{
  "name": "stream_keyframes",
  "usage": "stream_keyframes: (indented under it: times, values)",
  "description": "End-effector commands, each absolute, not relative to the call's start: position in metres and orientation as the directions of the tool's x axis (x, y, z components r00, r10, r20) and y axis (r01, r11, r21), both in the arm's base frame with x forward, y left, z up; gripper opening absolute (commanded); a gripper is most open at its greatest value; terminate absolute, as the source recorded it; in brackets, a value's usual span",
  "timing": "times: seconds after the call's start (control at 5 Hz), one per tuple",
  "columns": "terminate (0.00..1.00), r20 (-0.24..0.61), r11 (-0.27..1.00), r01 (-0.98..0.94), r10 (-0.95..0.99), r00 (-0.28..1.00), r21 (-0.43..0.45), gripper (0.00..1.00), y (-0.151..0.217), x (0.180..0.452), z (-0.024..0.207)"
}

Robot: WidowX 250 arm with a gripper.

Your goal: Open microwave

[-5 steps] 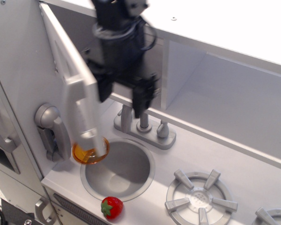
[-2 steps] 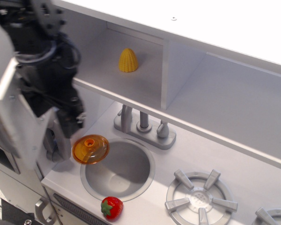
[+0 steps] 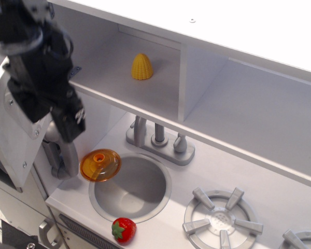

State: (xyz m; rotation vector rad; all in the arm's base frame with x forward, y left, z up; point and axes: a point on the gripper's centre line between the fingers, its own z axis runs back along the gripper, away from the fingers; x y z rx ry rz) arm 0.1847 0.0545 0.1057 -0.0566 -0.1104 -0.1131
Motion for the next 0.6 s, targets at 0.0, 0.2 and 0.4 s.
stream_keyframes:
  times: [0.0,0.2,0.4]
  values:
    - [0.00,0.167,0.994,0.074,-0.060,0.984,-0.082,1.00,0.0441,0.1945,0.1747]
    - [0.00,0.167,0.994,0.074,-0.060,0.984,-0.082,1.00,0.0441,0.1945,0.1747]
    - [1.00,0.167,0.994,0.074,-0.060,0.984,-0.082,1.00,0.0441,0.1945,0.1747]
